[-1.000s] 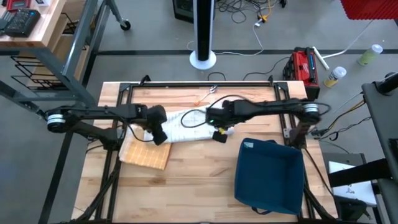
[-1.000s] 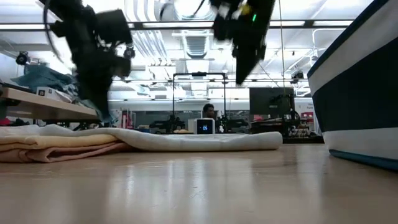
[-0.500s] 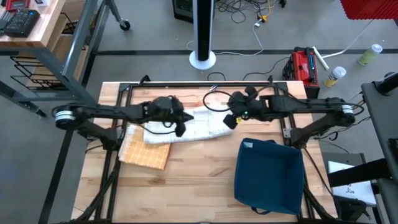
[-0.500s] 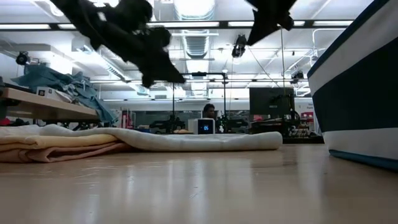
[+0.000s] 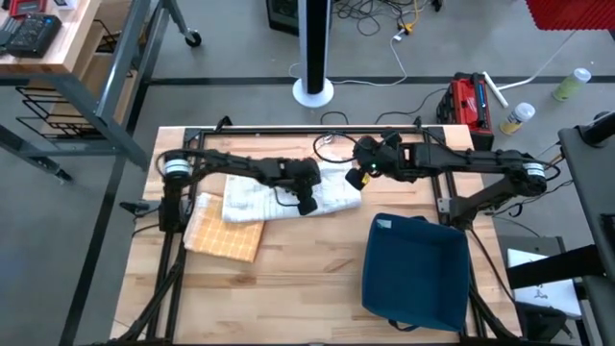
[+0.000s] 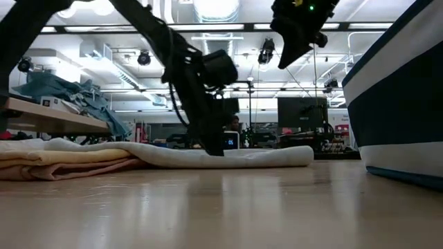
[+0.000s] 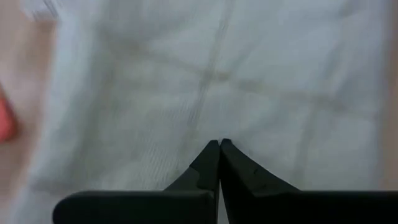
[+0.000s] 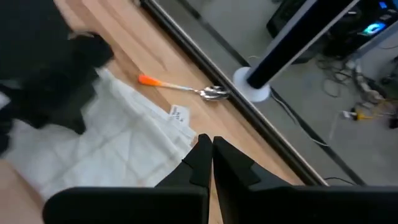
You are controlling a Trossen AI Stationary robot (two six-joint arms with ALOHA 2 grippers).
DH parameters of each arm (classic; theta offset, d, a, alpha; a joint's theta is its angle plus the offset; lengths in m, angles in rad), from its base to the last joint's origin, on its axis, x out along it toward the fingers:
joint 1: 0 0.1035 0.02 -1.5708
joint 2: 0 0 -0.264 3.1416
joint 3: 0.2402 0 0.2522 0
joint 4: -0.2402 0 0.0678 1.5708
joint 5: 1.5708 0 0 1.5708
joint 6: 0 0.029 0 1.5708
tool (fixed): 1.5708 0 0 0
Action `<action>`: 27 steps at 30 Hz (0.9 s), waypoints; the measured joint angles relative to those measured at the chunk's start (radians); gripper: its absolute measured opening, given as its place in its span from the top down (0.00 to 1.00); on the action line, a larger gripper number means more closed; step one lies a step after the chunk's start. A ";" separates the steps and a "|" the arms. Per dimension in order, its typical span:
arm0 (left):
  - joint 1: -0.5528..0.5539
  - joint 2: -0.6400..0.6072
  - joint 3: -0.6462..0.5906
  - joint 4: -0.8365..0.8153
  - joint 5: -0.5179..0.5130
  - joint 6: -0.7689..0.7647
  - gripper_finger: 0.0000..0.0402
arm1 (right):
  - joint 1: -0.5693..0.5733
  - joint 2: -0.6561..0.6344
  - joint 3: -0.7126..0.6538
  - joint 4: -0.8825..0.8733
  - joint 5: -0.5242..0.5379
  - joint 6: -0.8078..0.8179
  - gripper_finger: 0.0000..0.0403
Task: Fold towel
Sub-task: Fold the white towel
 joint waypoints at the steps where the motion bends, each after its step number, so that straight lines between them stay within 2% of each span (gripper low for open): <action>1: 0.000 0.031 0.032 -0.047 0.000 -0.002 1.00 | -0.001 0.000 0.000 -0.002 -0.018 -0.002 0.98; 5: 0.000 0.093 0.116 -0.211 -0.031 -0.030 1.00 | 0.000 0.000 -0.001 -0.006 -0.132 0.018 0.98; 9: 0.005 0.073 0.103 -0.355 -0.137 -0.062 1.00 | 0.001 0.008 -0.022 -0.004 -0.269 0.050 0.98; 12: 0.009 0.015 0.050 -0.405 -0.192 -0.079 1.00 | 0.007 0.007 -0.060 -0.003 -0.285 0.071 0.98; 16: 0.018 -0.103 -0.055 -0.420 -0.178 -0.082 1.00 | 0.007 0.006 -0.123 -0.003 -0.279 0.089 0.98; 19: 0.020 -0.224 -0.124 -0.365 -0.120 -0.079 1.00 | 0.005 0.005 -0.172 0.025 -0.274 0.103 0.98; 22: 0.020 -0.325 -0.189 -0.211 -0.036 -0.060 1.00 | 0.005 0.006 -0.222 0.088 -0.274 0.099 0.98; 27: 0.026 -0.392 -0.266 0.080 -0.015 -0.068 1.00 | 0.005 0.005 -0.268 0.181 -0.278 0.077 0.98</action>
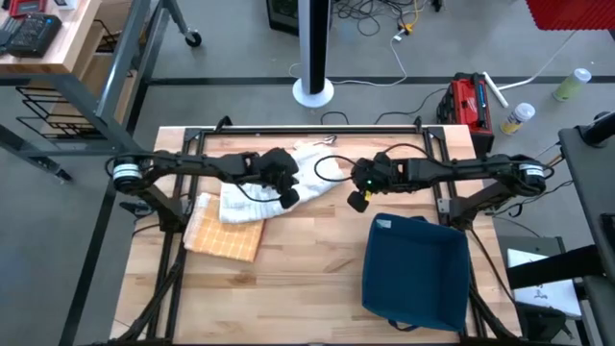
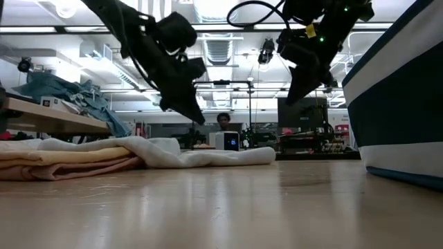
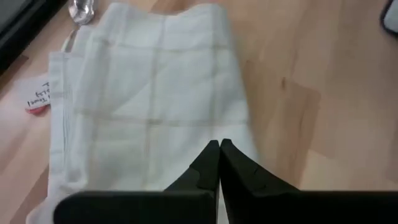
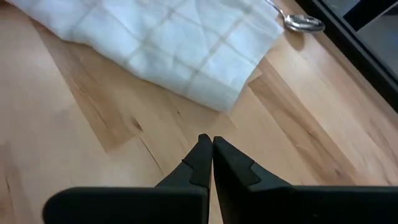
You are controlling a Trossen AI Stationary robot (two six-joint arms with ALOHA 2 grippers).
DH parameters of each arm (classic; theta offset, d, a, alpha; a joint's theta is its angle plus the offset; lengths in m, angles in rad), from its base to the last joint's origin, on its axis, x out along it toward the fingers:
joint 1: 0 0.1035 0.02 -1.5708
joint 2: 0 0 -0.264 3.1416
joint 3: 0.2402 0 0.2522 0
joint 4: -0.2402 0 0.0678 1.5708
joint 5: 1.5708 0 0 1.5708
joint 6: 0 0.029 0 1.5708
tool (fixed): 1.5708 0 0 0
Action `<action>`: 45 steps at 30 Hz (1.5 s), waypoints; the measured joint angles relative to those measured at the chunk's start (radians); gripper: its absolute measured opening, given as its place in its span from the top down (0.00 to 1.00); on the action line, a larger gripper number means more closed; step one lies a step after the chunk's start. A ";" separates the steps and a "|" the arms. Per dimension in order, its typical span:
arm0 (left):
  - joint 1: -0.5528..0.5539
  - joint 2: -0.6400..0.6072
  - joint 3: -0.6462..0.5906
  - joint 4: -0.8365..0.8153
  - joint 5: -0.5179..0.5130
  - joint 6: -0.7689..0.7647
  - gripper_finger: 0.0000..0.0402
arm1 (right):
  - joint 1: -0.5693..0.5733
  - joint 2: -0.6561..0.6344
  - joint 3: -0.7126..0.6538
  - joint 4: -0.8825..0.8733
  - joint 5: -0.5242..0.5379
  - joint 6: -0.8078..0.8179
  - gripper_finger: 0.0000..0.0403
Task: Fold towel
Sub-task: Fold the white towel
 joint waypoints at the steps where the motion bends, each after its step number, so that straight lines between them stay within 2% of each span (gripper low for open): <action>1: 0.004 0.008 -0.009 0.026 -0.001 0.004 1.00 | 0.000 0.000 -0.002 0.009 0.000 -0.004 0.98; 6: 0.021 0.118 -0.004 0.150 -0.001 0.013 1.00 | 0.000 0.000 0.001 0.007 0.001 -0.023 0.98; 9: 0.024 0.219 0.034 0.155 -0.006 0.005 1.00 | 0.000 0.000 0.018 0.012 0.001 -0.032 0.98; 11: 0.026 0.280 0.082 0.069 -0.034 -0.031 1.00 | 0.000 0.000 0.028 0.016 0.000 -0.025 0.98; 15: 0.033 0.342 0.194 -0.295 -0.126 -0.067 1.00 | -0.001 0.001 0.058 0.031 0.000 0.032 0.98; 18: 0.032 0.347 0.196 -0.422 -0.134 -0.035 1.00 | -0.010 0.035 0.095 0.031 -0.009 0.056 0.98; 21: 0.028 0.307 0.154 -0.422 -0.101 0.005 1.00 | -0.020 0.105 0.145 0.032 -0.008 0.055 0.98; 26: 0.024 0.193 0.028 -0.365 0.107 0.077 1.00 | -0.027 0.280 0.249 0.047 -0.007 0.054 0.98; 29: 0.022 0.112 -0.081 -0.297 0.174 0.068 1.00 | -0.026 0.374 0.296 0.036 -0.035 0.035 0.98; 33: 0.022 0.004 -0.231 -0.167 0.174 -0.018 1.00 | -0.024 0.483 0.353 0.042 -0.161 -0.002 0.98; 38: 0.018 -0.112 -0.369 0.000 0.161 -0.105 1.00 | -0.019 0.557 0.420 0.045 -0.185 0.002 0.98; 42: 0.016 -0.186 -0.395 0.031 0.150 -0.117 1.00 | -0.020 0.564 0.444 0.035 -0.189 -0.013 0.96; 45: 0.016 -0.231 -0.378 0.046 0.138 -0.092 1.00 | -0.026 0.543 0.457 0.008 -0.194 -0.032 0.90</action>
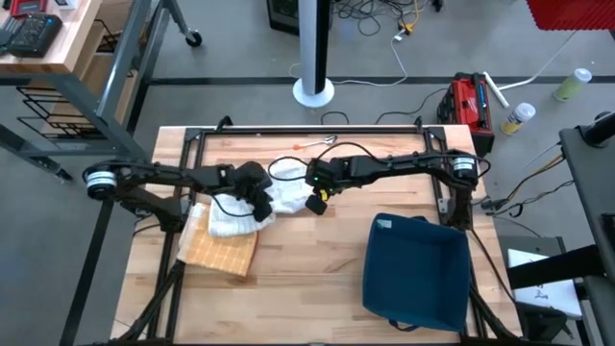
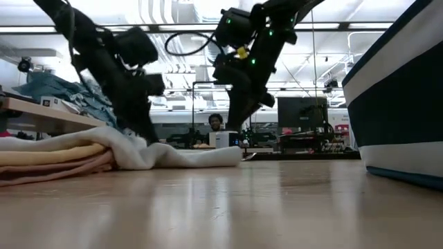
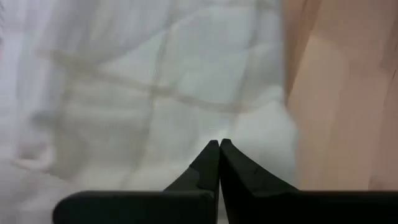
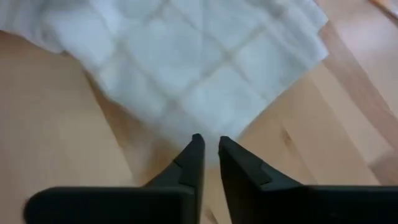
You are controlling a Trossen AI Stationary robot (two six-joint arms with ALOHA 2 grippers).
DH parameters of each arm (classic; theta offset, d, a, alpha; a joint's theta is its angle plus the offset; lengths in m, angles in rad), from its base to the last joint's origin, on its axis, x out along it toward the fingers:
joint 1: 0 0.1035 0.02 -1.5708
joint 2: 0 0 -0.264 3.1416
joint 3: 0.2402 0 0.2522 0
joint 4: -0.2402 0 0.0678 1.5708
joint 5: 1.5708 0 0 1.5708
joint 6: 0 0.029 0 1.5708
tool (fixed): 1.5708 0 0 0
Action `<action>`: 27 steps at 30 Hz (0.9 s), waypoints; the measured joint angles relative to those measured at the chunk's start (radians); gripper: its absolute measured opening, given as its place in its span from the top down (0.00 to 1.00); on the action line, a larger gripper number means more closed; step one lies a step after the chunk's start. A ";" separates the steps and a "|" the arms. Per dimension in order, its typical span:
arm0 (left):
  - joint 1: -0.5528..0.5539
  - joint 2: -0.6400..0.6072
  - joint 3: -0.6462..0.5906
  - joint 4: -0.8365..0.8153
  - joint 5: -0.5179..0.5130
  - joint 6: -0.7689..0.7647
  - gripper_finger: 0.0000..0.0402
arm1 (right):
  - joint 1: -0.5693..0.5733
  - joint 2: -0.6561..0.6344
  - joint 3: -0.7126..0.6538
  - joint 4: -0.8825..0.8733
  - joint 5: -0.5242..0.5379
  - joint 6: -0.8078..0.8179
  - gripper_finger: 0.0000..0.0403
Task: Fold towel
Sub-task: Fold the white towel
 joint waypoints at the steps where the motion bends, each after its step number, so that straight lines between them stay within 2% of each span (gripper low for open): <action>1: 0.000 -0.007 0.010 0.004 -0.016 0.008 1.00 | -0.001 -0.006 0.008 -0.020 -0.001 0.000 0.87; 7: 0.000 0.028 0.054 0.041 -0.046 0.066 1.00 | -0.014 -0.028 0.020 -0.049 -0.050 0.008 0.66; 13: -0.006 0.177 0.064 0.120 -0.065 0.057 1.00 | -0.049 -0.028 -0.014 -0.064 -0.050 0.082 0.51; 16: -0.007 0.252 0.065 0.121 -0.053 0.050 1.00 | -0.066 -0.028 -0.025 -0.036 -0.050 0.102 0.47; 20: -0.011 0.307 0.054 0.155 0.012 0.025 1.00 | -0.077 -0.017 -0.030 -0.005 -0.050 0.148 0.46; 27: -0.017 0.298 0.025 0.148 0.207 0.032 1.00 | -0.071 0.021 -0.039 -0.007 -0.065 0.202 0.46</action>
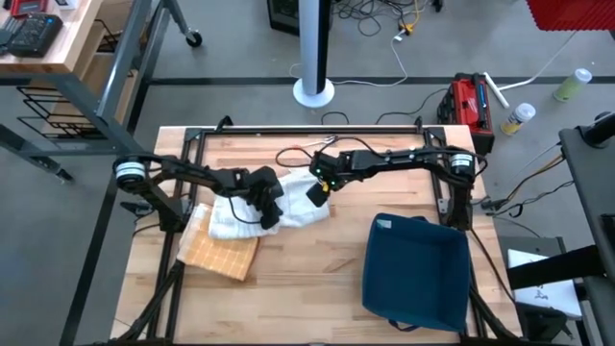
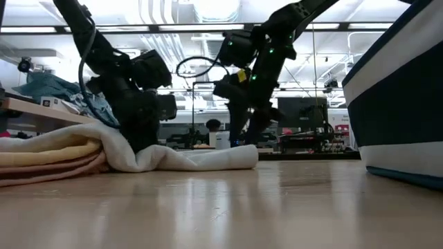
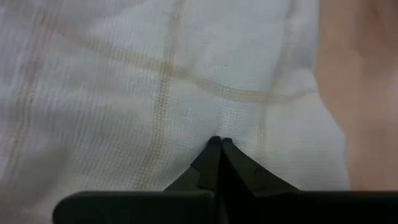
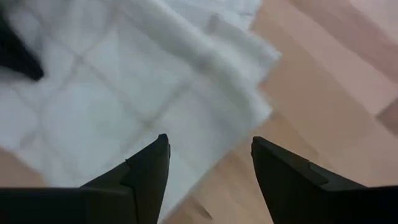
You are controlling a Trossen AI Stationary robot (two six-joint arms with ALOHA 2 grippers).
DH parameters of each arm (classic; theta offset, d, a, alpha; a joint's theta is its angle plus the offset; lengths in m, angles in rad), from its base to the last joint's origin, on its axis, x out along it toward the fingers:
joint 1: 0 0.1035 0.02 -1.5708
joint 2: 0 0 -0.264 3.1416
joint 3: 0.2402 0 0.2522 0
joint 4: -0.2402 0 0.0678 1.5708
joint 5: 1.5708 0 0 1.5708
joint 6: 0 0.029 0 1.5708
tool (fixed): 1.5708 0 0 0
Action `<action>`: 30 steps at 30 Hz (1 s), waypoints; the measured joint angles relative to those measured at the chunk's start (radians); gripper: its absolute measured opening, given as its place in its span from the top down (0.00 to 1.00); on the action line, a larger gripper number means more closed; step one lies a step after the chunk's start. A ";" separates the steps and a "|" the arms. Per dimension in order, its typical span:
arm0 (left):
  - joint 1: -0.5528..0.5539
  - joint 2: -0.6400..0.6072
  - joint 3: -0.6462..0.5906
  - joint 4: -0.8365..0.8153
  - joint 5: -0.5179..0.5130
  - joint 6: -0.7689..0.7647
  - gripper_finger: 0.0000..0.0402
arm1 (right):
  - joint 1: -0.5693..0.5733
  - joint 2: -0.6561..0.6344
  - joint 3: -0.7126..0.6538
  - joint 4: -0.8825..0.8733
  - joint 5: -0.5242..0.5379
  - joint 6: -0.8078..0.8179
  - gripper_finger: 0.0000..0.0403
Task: Fold towel
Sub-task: Fold the white towel
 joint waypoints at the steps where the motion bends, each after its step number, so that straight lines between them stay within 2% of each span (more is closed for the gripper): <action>1: -0.002 -0.001 -0.001 -0.007 0.012 0.004 1.00 | 0.005 0.010 0.000 0.006 -0.002 0.012 0.46; 4: -0.003 -0.006 -0.003 -0.006 0.010 0.002 1.00 | 0.023 0.017 -0.004 -0.045 -0.009 0.038 0.46; 9: -0.004 -0.006 -0.007 0.008 0.004 -0.002 1.00 | 0.068 0.026 -0.029 -0.024 -0.006 0.083 0.46; 13: -0.007 -0.006 -0.010 0.028 -0.010 -0.003 1.00 | 0.073 0.058 -0.054 0.085 -0.017 0.096 0.46; 19: -0.011 -0.006 -0.017 0.048 -0.034 -0.002 1.00 | 0.070 0.129 -0.050 0.204 -0.107 0.121 0.46; 30: -0.014 -0.011 -0.085 0.164 -0.035 -0.055 1.00 | 0.074 0.097 -0.061 0.216 -0.059 0.117 0.46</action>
